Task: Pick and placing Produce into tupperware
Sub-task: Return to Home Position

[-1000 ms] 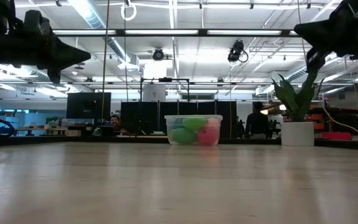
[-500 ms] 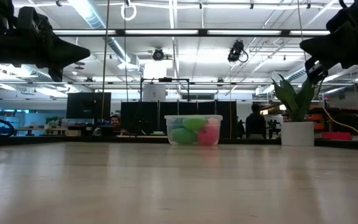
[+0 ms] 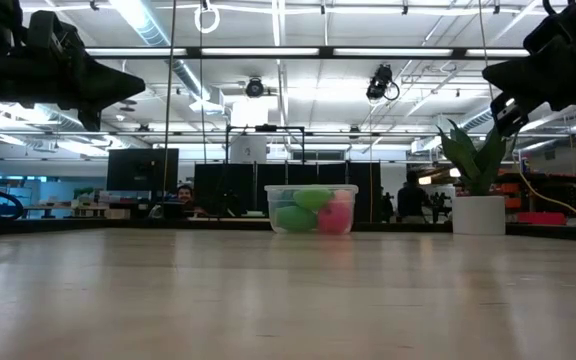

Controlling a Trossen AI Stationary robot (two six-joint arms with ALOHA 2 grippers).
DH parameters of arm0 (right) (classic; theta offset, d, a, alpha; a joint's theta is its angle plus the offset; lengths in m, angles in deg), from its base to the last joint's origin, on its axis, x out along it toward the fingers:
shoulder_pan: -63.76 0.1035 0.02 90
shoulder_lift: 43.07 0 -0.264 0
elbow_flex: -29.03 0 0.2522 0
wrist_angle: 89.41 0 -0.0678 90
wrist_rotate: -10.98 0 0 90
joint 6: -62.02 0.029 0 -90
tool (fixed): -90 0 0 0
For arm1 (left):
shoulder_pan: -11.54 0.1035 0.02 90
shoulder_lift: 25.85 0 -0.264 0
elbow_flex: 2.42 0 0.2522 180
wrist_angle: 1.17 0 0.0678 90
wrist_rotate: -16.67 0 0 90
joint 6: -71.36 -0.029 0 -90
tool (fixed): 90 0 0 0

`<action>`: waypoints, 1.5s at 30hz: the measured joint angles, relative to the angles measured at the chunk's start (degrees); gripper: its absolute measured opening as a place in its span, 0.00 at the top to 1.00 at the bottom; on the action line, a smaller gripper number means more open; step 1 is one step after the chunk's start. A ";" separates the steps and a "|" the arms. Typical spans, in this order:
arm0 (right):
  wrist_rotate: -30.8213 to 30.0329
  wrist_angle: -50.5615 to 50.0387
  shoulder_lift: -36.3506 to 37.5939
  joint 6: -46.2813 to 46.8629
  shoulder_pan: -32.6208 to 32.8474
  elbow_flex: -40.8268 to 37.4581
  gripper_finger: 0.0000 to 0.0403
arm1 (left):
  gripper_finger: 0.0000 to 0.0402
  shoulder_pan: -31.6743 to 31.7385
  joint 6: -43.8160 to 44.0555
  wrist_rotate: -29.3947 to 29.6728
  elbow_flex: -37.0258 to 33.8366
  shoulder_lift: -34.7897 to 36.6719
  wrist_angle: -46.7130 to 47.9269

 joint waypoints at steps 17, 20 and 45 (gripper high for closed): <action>-0.02 0.01 0.02 -0.12 0.00 0.00 0.97 | 0.90 0.02 -0.02 0.00 -0.02 0.00 -0.03; -0.04 0.01 0.01 -0.12 0.00 0.00 0.97 | 0.90 0.02 -0.04 0.01 -0.02 0.00 -0.03; -0.04 0.01 0.00 -0.12 0.00 0.02 0.97 | 0.92 0.02 -0.02 0.01 -0.04 0.00 -0.03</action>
